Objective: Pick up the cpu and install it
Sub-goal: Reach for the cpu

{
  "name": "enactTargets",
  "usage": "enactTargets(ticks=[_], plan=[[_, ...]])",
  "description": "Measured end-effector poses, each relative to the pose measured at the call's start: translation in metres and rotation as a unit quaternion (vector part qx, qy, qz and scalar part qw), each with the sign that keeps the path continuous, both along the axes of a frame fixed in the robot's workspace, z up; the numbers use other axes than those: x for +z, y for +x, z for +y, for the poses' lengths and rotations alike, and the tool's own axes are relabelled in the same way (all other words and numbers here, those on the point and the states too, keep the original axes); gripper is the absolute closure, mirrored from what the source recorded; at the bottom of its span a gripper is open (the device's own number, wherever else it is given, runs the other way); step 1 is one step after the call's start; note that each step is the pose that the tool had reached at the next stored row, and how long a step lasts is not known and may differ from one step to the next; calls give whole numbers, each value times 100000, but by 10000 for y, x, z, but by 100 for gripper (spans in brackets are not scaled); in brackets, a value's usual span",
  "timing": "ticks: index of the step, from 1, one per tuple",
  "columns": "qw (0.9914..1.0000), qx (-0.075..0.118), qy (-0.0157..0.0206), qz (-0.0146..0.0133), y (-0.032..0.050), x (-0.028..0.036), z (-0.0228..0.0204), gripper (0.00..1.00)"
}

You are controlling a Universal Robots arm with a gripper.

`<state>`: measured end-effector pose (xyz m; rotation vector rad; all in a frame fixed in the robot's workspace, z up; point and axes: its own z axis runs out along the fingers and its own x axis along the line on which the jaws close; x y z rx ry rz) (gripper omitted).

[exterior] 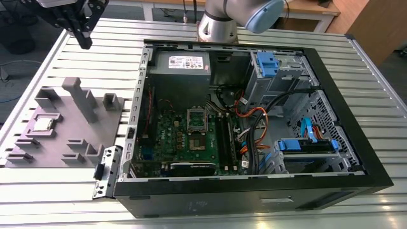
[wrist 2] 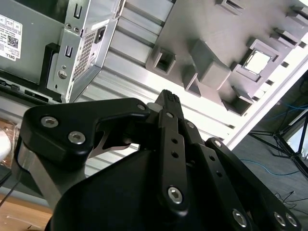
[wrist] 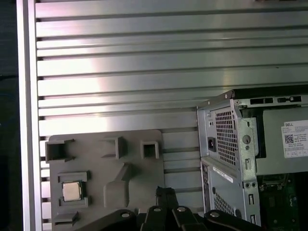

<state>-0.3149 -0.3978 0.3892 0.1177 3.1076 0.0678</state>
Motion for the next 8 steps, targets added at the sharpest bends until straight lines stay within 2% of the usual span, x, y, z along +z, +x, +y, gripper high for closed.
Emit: enactTargets(ticks=[8], plan=[[100000,5,-1,-2,-122,-1,0,89]])
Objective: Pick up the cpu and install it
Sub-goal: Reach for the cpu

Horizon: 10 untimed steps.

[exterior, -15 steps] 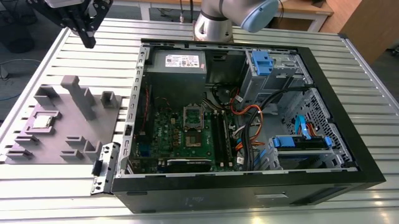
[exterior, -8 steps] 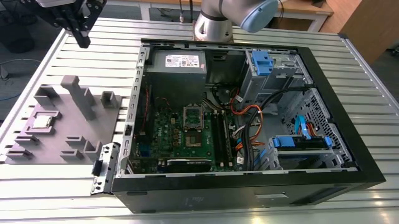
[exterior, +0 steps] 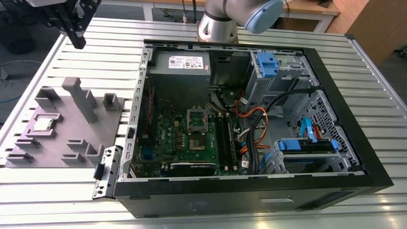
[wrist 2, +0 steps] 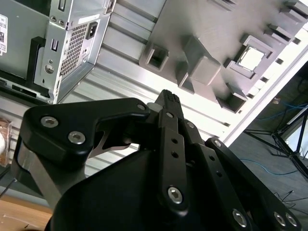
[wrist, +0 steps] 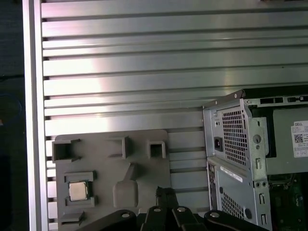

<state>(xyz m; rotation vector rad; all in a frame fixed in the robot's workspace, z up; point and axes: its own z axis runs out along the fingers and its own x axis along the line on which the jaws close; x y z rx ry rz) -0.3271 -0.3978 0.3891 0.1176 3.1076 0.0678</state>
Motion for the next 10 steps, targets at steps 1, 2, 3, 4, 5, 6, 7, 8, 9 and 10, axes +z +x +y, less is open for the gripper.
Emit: enactTargets(ticks=[1,2,3,4,5,6,7,8,9,10], plan=[[100000,2,2,-4,-20,-1,0,89],[100000,2,2,-7,-41,-2,0,89],[100000,3,3,-9,-65,-3,0,89],[100000,-4,5,-8,-93,-4,0,89],[100000,-7,4,-11,-124,-6,0,89],[100000,-2,0,-5,-151,-7,0,89],[100000,-2,-2,-5,-178,-8,0,89],[100000,-4,2,-6,-204,-10,0,89],[100000,-2,2,-8,-229,-11,0,89],[100000,0,2,-7,-254,-12,0,89]])
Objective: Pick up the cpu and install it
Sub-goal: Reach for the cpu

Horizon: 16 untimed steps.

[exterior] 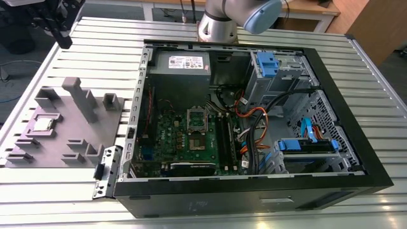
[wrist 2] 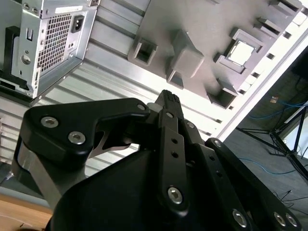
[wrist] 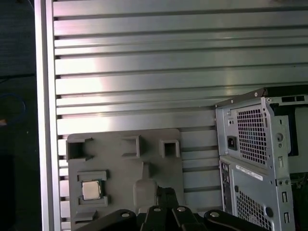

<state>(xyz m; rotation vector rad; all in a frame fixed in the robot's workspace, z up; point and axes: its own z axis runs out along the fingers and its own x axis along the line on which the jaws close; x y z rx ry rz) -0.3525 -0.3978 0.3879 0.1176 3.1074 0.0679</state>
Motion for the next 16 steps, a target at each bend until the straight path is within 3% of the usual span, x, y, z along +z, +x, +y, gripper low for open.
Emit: enactTargets(ticks=[16], plan=[[100000,2,-2,1,-376,-16,0,89]])
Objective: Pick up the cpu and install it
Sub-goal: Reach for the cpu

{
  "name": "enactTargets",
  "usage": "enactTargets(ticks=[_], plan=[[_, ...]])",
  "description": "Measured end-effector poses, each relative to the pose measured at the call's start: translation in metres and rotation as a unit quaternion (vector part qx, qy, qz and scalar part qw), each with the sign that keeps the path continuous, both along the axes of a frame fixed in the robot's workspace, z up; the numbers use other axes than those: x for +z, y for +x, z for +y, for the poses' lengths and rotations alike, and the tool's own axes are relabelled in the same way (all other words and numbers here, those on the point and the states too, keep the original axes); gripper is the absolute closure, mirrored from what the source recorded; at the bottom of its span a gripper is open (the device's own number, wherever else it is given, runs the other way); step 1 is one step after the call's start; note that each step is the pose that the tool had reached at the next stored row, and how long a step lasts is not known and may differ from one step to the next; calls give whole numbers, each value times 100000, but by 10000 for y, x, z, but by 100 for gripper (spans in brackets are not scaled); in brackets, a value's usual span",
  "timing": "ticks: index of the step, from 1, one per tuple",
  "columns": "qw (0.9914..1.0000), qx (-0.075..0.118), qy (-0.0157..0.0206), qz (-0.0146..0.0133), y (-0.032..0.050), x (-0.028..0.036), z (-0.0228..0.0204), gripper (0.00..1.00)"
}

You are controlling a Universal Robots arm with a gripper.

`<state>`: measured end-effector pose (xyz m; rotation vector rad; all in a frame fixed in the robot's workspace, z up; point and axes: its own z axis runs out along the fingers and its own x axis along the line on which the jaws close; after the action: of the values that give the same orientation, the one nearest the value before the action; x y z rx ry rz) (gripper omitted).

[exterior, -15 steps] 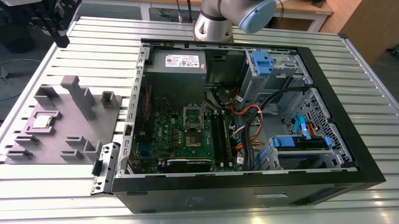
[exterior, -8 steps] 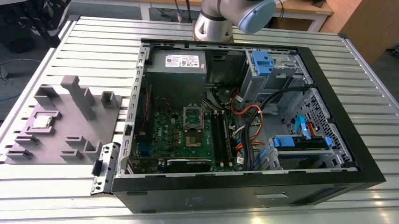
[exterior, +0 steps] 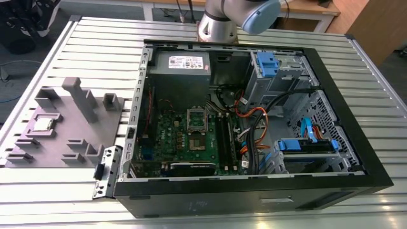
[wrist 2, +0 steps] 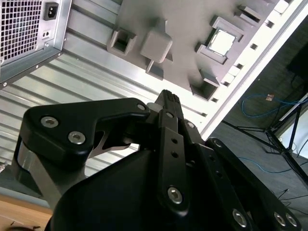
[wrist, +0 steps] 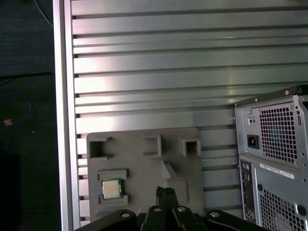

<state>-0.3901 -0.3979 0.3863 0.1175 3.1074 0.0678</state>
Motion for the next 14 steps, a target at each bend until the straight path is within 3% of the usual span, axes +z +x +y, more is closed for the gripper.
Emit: enactTargets(ticks=[8,14], plan=[[100000,-5,0,-2,-176,-6,0,89],[100000,-4,1,-1,-194,-7,0,89]])
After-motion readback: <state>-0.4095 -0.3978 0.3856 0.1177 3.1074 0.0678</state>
